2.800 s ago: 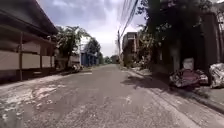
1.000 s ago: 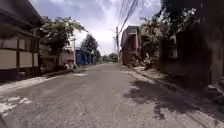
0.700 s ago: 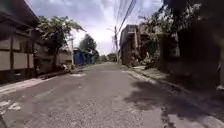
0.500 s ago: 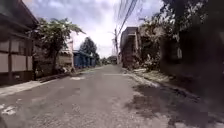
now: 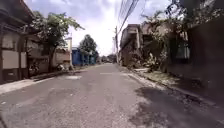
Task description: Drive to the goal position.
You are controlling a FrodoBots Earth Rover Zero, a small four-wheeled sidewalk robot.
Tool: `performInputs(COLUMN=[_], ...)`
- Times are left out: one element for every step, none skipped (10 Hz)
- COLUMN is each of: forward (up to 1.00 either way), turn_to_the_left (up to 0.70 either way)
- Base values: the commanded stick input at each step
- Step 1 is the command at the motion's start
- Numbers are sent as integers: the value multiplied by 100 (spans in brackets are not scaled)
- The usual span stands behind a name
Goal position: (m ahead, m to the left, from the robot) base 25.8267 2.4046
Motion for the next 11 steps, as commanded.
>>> performInputs(forward=[70,70,70,70,70,70,70,70,70,70,70], turn_to_the_left=[0,0,0,0,0,0,0,0,0,0,0])
